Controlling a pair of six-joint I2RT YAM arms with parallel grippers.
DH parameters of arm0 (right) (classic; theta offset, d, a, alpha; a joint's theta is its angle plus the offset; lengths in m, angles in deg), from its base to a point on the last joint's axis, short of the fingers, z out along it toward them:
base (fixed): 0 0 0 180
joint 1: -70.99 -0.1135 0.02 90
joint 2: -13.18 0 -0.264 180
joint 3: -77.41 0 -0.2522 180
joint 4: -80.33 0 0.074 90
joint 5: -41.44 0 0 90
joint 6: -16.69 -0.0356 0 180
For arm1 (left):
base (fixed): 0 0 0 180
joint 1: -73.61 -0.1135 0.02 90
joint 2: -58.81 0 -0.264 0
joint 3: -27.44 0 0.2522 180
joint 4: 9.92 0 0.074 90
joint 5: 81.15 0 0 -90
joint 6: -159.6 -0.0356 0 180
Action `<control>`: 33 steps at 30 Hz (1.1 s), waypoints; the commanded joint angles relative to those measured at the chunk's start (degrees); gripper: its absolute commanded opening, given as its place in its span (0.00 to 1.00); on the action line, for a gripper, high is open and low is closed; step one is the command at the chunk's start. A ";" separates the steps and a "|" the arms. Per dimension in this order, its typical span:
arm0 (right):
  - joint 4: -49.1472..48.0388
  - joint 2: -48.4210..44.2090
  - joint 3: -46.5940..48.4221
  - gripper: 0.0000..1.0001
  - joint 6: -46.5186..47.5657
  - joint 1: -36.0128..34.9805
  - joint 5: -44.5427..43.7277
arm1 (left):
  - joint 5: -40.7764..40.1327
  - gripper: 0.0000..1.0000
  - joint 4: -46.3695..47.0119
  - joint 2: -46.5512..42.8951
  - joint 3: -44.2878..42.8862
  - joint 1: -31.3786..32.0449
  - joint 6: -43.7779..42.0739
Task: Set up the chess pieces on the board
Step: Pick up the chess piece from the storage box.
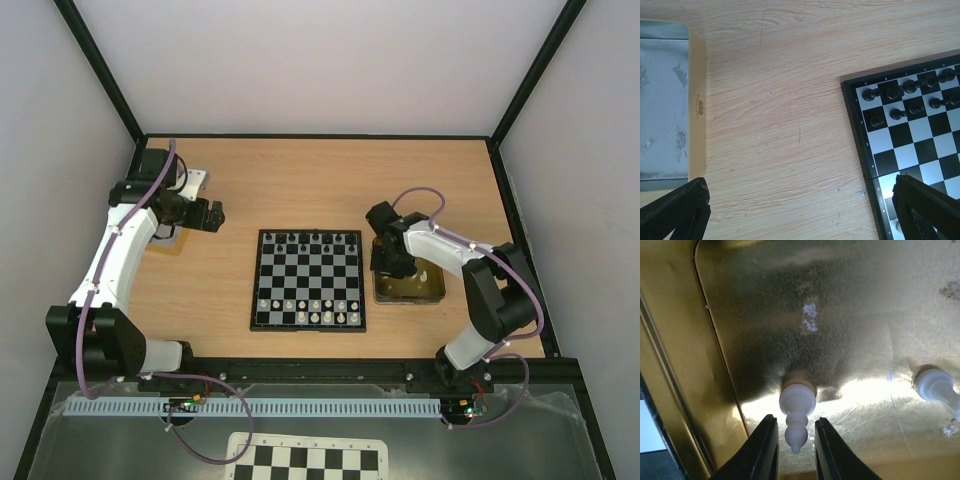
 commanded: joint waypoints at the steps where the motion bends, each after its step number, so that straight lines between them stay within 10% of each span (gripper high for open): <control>1: -0.46 1.01 0.22 0.19 1.21 0.30 -0.54 | -0.41 0.99 -1.24 -0.52 0.10 -0.40 -0.34; 33: 12.69 -6.69 7.94 0.02 1.13 -2.36 -5.97 | 0.97 0.99 -0.75 0.72 -0.68 -0.32 -0.25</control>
